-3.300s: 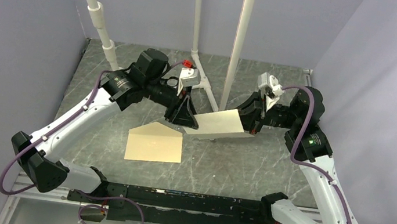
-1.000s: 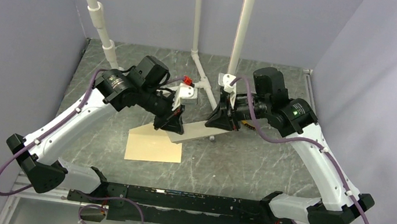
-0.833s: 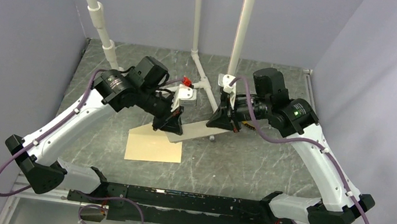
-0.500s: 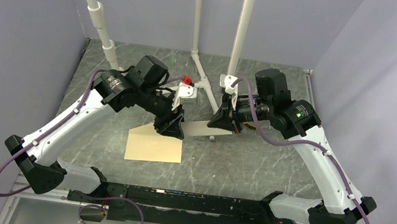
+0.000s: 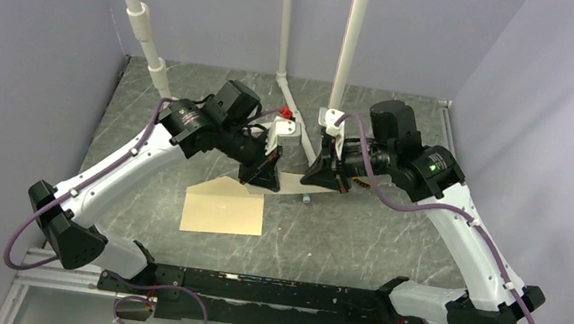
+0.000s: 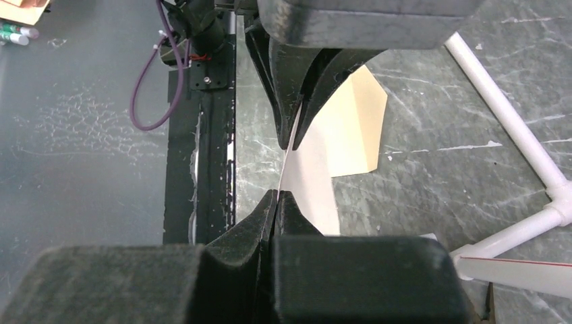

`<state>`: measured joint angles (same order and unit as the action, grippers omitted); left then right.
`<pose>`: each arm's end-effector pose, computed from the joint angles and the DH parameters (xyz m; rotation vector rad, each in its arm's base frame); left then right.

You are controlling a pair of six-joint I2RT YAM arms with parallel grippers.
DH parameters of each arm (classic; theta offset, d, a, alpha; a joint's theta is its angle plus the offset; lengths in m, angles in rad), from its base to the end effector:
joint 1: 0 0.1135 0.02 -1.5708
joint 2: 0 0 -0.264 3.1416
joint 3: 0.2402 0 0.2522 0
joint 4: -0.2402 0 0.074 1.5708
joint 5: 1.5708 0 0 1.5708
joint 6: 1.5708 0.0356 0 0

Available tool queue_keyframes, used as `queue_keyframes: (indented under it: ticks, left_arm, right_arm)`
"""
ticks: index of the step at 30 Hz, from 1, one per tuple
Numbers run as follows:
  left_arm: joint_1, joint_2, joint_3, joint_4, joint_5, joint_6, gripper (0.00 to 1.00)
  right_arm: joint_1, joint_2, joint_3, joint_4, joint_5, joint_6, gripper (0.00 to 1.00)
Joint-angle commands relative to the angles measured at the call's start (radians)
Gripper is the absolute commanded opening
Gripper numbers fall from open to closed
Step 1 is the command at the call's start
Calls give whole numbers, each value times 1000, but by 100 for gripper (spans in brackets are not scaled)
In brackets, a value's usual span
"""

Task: Place the letter into the envelope and seal it

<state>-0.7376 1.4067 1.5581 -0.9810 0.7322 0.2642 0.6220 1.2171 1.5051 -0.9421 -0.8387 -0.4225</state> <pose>0.1896 -0.2045 0.3961 1.4472 1.9085 -1.0988 0.1666 0.1520 0.4288 -1.4518 1.5940 1.0375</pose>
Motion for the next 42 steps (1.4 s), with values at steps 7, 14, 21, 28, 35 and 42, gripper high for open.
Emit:
queue_keyframes:
  ticks: [7, 14, 21, 28, 35, 42]
  left_arm:
    - [-5, -128, -45, 173, -126, -87, 2]
    - [-5, -190, -108, 361, -266, -277, 2]
    - [-6, -228, -153, 553, -424, -506, 2]
    - [-6, -277, -206, 686, -331, -611, 3]
    - [-6, -312, -243, 781, -113, -643, 2]
    - [-7, -305, -246, 797, -103, -667, 2]
  right_arm:
    - [-4, -164, -119, 291, 245, 230, 61]
    - [-4, -327, -259, 632, 677, 646, 87]
    - [-3, -351, -391, 812, 728, 955, 85]
    - [-4, -280, -463, 1031, 625, 1236, 87]
    - [-4, -233, -526, 1300, 480, 1342, 81]
    - [-4, -226, -567, 1523, 341, 1363, 74]
